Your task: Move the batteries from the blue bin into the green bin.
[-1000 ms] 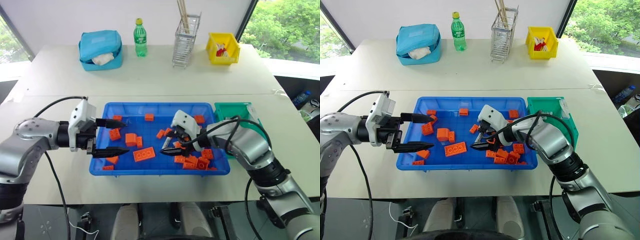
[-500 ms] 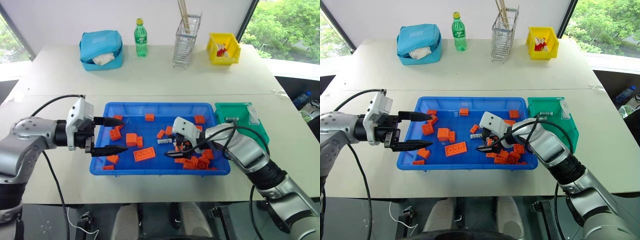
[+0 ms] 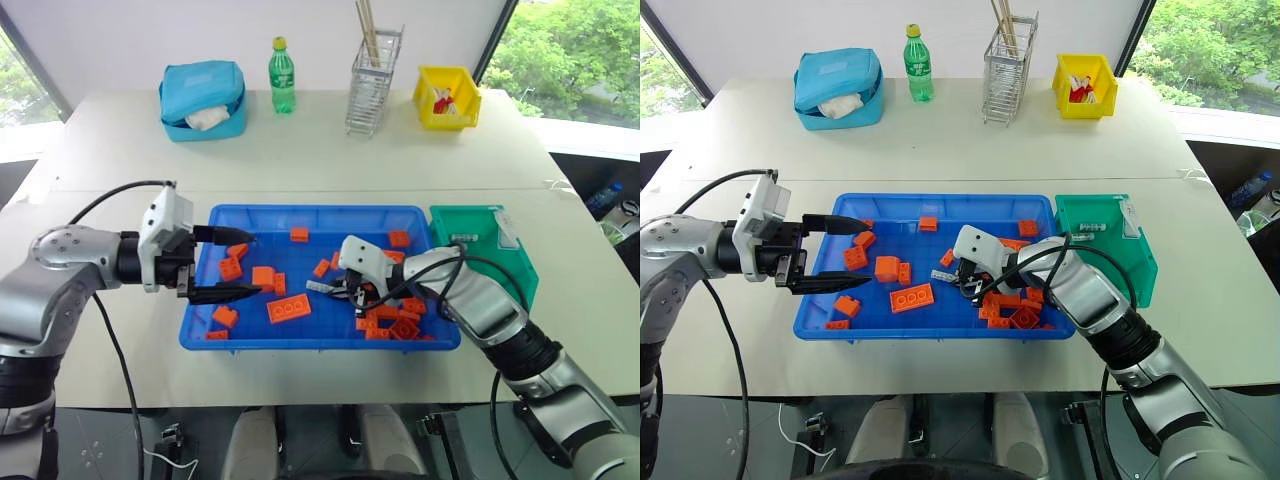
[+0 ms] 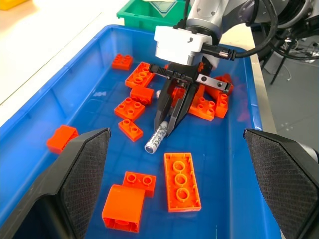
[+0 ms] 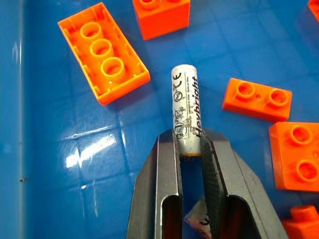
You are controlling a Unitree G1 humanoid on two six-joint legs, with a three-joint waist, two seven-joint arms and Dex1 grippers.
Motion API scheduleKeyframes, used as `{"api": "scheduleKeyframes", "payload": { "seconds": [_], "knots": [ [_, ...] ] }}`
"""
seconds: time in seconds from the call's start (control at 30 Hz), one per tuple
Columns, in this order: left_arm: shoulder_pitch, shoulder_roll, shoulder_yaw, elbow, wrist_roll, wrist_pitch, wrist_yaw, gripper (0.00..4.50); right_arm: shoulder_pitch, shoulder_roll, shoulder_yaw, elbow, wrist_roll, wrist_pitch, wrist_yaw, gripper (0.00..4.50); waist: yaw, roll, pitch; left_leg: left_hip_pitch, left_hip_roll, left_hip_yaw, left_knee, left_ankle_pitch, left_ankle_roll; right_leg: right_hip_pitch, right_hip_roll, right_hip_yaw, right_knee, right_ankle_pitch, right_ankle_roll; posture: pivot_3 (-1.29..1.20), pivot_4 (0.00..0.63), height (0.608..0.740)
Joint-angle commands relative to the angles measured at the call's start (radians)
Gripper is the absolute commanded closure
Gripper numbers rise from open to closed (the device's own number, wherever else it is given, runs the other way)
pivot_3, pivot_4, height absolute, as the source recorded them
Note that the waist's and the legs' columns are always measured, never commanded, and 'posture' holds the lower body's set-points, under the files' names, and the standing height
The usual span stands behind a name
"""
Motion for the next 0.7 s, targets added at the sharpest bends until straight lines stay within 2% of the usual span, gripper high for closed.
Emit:
{"api": "scheduleKeyframes", "payload": {
  "seconds": [0.03,0.17,0.37,0.53,0.7],
  "knots": [
    [-0.017,-0.002,0.010,-0.006,-0.001,-0.016,0.007,0.00,-0.007,-0.006,-0.024,-0.042,0.002,0.018,0.003,4.47,0.000,0.000,0.000,0.000,0.000,0.000,0.000,0.000,0.000,0.000,0.000,0.000,0.000,0.000,0.000,0.00,0.150,0.736],
    [-0.014,-0.009,0.008,-0.009,0.000,-0.017,0.012,0.00,-0.028,-0.038,-0.136,-0.118,0.065,0.102,0.002,4.47,0.001,0.000,0.000,0.000,0.000,0.000,0.000,0.000,0.000,0.000,0.000,0.000,0.000,0.000,0.000,0.00,0.150,0.736],
    [-0.006,-0.009,0.009,-0.003,-0.001,-0.022,0.011,0.00,-0.070,-0.165,-0.447,-0.169,0.197,0.299,-0.008,4.47,0.005,0.000,0.000,0.000,0.000,0.000,0.000,0.000,0.000,0.000,0.000,0.000,0.000,0.000,0.000,0.00,0.150,0.736],
    [-0.001,-0.018,0.003,0.015,0.006,-0.033,0.009,0.00,0.053,-0.359,-0.647,-0.140,0.206,0.319,-0.004,4.47,0.005,0.000,0.000,0.000,0.000,0.000,-0.001,0.000,0.000,0.000,-0.001,0.000,-0.001,0.000,0.000,0.00,0.150,0.736],
    [-0.015,-0.031,-0.011,0.032,0.012,-0.045,0.006,0.00,0.217,-0.438,-0.719,-0.147,0.206,0.283,-0.003,4.47,-0.004,0.000,0.000,0.001,0.000,0.000,-0.001,0.000,0.000,0.000,0.000,0.000,-0.001,0.000,0.000,0.00,0.150,0.736]
  ]
}}
